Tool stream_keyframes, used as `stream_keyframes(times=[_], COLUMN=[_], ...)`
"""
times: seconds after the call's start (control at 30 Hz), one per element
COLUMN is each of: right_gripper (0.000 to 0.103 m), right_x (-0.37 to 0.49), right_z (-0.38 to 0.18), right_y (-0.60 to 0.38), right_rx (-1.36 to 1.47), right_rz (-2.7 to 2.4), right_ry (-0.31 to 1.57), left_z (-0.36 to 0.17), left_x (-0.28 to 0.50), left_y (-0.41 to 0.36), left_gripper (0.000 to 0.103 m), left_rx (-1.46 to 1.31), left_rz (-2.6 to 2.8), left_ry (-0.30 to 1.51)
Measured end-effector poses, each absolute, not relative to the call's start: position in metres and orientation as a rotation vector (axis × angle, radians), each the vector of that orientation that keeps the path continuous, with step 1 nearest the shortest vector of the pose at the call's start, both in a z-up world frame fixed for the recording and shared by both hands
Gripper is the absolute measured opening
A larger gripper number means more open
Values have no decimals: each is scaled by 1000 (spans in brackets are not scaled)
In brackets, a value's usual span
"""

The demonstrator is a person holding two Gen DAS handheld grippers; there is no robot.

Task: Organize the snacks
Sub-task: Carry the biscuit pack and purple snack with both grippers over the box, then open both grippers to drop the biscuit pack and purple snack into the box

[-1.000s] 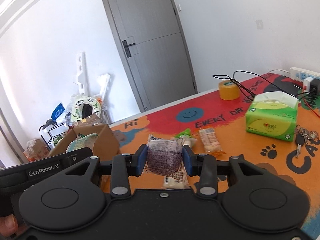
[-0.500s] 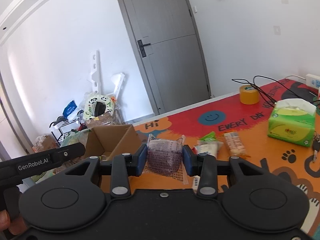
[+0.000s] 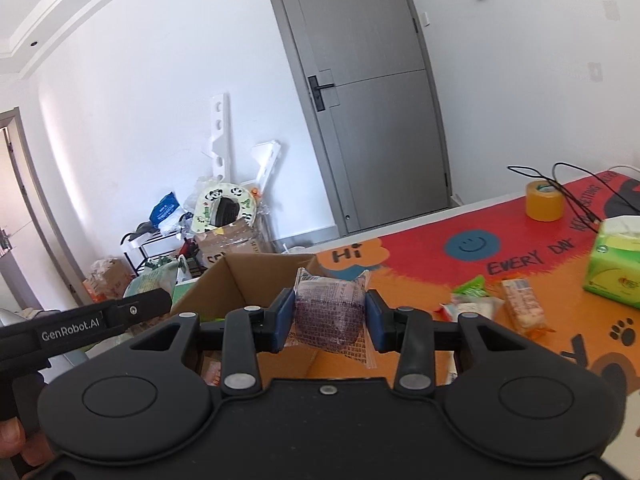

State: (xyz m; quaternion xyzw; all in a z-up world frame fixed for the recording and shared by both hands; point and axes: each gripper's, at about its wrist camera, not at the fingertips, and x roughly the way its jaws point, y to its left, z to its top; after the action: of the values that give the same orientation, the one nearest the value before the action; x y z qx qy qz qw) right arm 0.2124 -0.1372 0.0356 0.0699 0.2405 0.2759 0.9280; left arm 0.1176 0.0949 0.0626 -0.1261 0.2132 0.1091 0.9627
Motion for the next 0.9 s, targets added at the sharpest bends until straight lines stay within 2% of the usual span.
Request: stream_keyframes(times=[0.73, 0.9], right_gripper=[39, 39], right_x=[234, 237], right_z=[28, 27], right_y=[-58, -49], right_rx=[105, 97], right_rz=[677, 687], right_ry=[542, 556], left_z=[32, 38], left_x=[150, 147], left_y=[156, 162], left_gripper=[47, 57], left_rx=[-328, -350], left_rz=[273, 273], left_ry=[518, 508])
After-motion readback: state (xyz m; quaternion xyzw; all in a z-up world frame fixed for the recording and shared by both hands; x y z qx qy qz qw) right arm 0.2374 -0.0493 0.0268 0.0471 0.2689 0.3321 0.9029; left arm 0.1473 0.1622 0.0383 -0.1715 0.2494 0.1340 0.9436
